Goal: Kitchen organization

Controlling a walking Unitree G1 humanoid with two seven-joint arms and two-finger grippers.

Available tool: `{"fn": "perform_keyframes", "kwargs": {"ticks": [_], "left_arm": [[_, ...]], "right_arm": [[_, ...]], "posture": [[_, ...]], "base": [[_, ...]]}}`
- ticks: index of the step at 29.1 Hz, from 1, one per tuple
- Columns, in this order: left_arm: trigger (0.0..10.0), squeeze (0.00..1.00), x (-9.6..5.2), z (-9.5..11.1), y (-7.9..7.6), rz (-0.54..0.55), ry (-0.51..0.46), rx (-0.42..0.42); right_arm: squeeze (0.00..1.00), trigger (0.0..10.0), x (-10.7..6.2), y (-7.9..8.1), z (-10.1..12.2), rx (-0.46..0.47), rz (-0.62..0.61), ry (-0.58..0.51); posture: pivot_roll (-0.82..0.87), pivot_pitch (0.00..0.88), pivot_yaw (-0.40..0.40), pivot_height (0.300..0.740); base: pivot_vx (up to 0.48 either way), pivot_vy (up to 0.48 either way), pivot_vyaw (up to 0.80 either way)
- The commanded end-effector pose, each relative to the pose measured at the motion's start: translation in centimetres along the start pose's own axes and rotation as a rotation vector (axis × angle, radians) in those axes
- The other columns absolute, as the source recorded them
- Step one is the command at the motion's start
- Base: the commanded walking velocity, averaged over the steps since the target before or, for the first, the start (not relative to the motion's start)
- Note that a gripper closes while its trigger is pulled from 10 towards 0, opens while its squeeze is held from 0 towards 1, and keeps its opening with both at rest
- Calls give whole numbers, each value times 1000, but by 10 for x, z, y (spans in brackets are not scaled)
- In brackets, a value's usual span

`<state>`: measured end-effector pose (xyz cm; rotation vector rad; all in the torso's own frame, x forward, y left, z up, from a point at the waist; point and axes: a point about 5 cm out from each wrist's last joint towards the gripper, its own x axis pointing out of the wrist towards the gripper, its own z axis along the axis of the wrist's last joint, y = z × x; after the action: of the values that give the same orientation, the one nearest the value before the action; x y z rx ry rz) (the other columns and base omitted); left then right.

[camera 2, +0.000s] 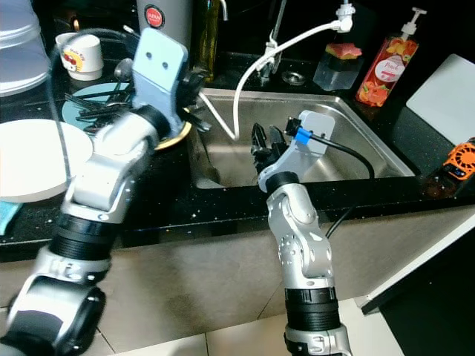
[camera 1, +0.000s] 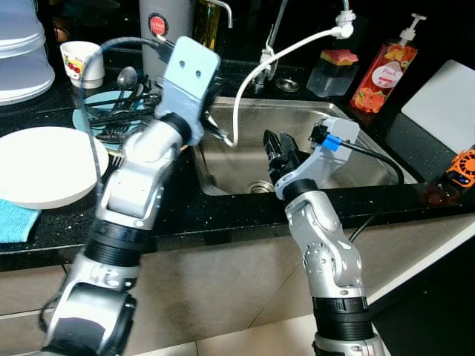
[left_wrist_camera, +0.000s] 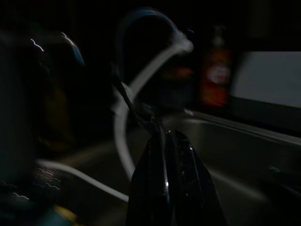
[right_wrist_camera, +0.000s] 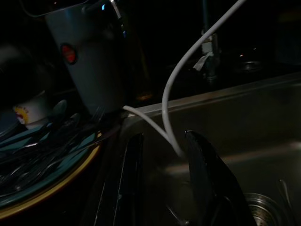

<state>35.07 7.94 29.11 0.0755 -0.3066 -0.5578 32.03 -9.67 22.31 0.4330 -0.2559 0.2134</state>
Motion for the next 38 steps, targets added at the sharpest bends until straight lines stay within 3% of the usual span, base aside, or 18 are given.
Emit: {"fn": "perform_keyframes", "kwargs": {"ticks": [1,3,9,12,13,15,18,28,34,38], "left_arm": [[10000,0,8,-12,-13,-97,75,-115],[10000,0,10,-15,-15,-114,105,-131],[10000,8,20,-2,-1,-149,139,-65],[10000,20,24,7,9,-133,106,3],[10000,20,27,14,15,-103,71,71],[10000,16,29,22,18,-89,28,130],[10000,8,32,27,22,-95,-27,155],[10000,0,33,-14,17,-160,88,16],[10000,0,31,-29,6,-249,155,55],[10000,0,26,-46,-2,-318,257,113]], "right_arm": [[0,10000,1,-1,6,8,-7,-31],[0,10000,1,-1,6,7,-10,-32],[0,10000,0,-3,6,7,-20,-35],[0,10000,0,-3,6,10,-22,-35],[0,10000,0,-3,6,11,-23,-35],[0,10000,-1,-3,6,13,-24,-36],[0,10000,-1,-4,5,13,-26,-32],[0,10000,-1,4,10,25,-19,-53],[0,10000,4,7,16,29,-16,-75],[0,10000,9,8,22,31,-16,-99]], "posture": [[244,0,-140,740],[244,0,-140,740],[258,0,-140,740],[258,0,-140,740],[261,0,-139,740],[262,0,-141,740],[262,0,-143,740],[228,10,-128,740],[229,16,-125,740],[230,18,-121,740]], "base": [[0,0,0],[0,0,0],[0,0,0],[0,0,0],[0,0,0],[0,0,0],[0,0,0],[0,0,0],[0,0,0],[0,0,0]]}}
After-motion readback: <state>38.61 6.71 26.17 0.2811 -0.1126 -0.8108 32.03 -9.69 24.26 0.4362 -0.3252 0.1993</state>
